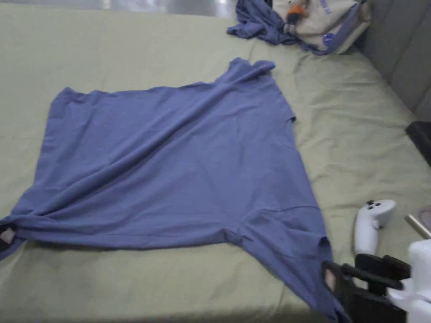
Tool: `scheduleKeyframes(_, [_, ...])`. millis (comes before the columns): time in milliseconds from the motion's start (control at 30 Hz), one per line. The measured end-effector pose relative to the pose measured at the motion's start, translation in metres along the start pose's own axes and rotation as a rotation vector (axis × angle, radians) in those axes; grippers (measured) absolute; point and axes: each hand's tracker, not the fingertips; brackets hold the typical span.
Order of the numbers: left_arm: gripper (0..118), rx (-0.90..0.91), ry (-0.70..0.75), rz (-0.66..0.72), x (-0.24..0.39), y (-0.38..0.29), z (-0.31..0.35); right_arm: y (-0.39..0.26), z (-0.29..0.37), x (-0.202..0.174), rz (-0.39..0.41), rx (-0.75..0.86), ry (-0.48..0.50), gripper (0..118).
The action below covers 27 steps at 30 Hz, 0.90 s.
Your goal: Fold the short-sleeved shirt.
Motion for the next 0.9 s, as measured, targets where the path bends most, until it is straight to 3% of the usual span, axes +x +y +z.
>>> scheduleKeyframes(33, [3,0.011,-0.009,0.008,0.002,0.000,0.004,0.001,-0.011,0.005,0.006,-0.041,-0.019,109])
scheduleKeyframes(267, [3,0.003,-0.006,-0.004,0.017,0.006,0.007,-0.004,-0.065,0.006,0.139,-0.195,-0.122,105])
scheduleKeyframes(300, [3,0.003,-0.008,-0.003,0.018,0.007,0.006,-0.006,-0.067,0.010,0.120,-0.203,-0.113,95])
scheduleKeyframes(367, [3,-0.002,-0.008,-0.010,0.022,0.008,0.003,-0.010,-0.071,0.014,0.093,-0.204,-0.040,18])
scheduleKeyframes(400, [3,-0.004,-0.009,-0.014,0.017,0.004,-0.001,-0.013,-0.070,0.011,0.106,-0.172,-0.065,10])
scheduleKeyframes(467, [3,-0.012,-0.008,-0.011,0.017,0.004,-0.001,-0.012,-0.065,0.007,0.123,-0.167,-0.040,7])
scheduleKeyframes(633, [3,0.002,-0.065,0.011,0.011,0.003,0.012,0.006,-0.047,0.020,-0.018,-0.110,0.065,7])
scheduleKeyframes(733, [3,0.032,-0.102,0.011,0.004,0.022,0.026,0.049,-0.046,0.026,-0.028,-0.046,0.076,7])
scheduleKeyframes(900, [3,0.050,-0.163,0.146,-0.038,0.089,0.008,0.143,-0.086,0.049,-0.097,0.016,0.100,7])
